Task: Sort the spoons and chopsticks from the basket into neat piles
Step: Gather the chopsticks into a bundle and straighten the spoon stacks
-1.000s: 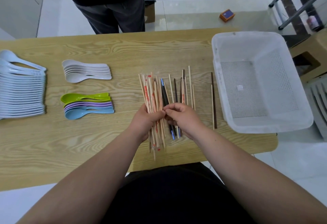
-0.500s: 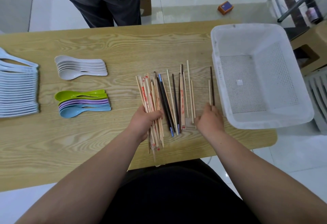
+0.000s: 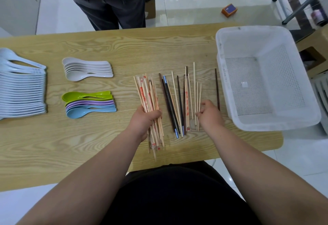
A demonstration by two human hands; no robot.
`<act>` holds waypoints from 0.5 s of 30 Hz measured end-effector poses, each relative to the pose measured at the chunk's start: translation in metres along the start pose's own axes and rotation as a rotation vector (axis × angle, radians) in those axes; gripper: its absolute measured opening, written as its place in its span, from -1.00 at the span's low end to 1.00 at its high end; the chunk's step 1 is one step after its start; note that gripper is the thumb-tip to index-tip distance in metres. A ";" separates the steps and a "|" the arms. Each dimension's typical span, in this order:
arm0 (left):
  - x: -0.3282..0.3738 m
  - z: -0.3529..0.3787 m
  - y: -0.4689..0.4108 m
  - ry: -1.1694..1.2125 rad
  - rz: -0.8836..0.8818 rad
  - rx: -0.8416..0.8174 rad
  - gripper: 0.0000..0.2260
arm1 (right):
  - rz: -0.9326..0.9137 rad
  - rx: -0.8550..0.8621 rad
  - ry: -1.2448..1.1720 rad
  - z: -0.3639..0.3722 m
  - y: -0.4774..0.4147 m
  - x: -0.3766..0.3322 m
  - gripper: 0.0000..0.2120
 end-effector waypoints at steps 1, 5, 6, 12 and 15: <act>0.000 -0.001 0.000 -0.003 0.000 0.004 -0.69 | 0.014 -0.005 -0.003 0.001 -0.002 0.000 -0.60; 0.000 -0.004 0.000 -0.004 -0.005 0.003 -0.67 | 0.089 -0.056 0.022 0.005 -0.010 -0.002 -0.63; 0.000 -0.005 0.001 -0.006 -0.007 0.006 -0.66 | 0.111 -0.062 0.022 0.005 -0.010 -0.003 -0.67; 0.005 -0.005 0.007 0.008 0.008 0.009 -0.71 | 0.120 -0.067 0.114 0.010 -0.011 -0.004 -0.71; 0.006 -0.005 0.007 0.009 0.012 0.014 -0.69 | 0.115 -0.050 0.115 0.010 -0.010 -0.004 -0.86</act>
Point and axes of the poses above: each hand's wrist, its own y-axis away from the middle knuckle, its own z-axis out of the palm, x = y × z, the point moved 9 cm from there along -y, towards the middle knuckle, and after that the axes turned 2 degrees about y, right-handed, at the moved point
